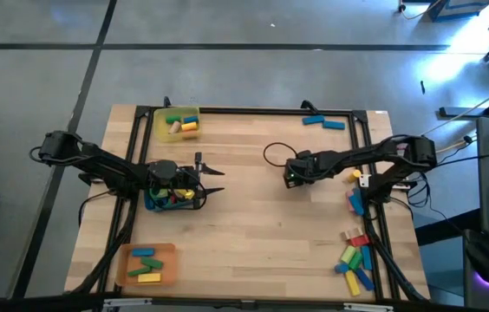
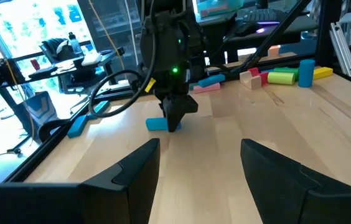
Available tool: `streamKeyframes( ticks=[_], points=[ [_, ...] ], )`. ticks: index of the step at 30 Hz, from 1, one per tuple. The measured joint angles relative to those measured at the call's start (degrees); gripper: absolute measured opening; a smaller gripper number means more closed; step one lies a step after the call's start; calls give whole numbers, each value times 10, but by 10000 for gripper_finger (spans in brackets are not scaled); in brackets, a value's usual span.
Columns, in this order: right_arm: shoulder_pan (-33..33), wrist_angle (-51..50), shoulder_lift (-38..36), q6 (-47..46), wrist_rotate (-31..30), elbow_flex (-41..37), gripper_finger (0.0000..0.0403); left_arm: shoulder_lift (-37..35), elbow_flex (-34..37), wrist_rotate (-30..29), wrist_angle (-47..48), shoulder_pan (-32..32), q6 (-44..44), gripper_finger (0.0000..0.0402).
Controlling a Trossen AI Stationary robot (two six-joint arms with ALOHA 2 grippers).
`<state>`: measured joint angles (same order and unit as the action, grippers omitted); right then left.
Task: Sort blocks by size
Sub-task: Put the blue block into the orange bin
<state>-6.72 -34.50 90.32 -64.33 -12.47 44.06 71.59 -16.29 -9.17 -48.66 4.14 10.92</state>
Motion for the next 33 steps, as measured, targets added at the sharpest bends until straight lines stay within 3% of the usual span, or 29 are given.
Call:
streamKeyframes(
  ticks=[6, 14, 24, 33],
  points=[
    [0, 6, -2, 45, -2, -6, 64, 0, 0, 0, 0, 0, 3, 208],
    [22, 36, -1, 152, -15, -8, 62, 0, 0, 0, -3, 0, -2, 208],
    [109, 252, 1, 296, -2, -8, 63, 0, -11, 0, 10, 0, -71, 208],
    [179, 493, 9, 416, -11, -8, 65, 2, -70, 43, 150, 10, -148, 208]
  ],
)
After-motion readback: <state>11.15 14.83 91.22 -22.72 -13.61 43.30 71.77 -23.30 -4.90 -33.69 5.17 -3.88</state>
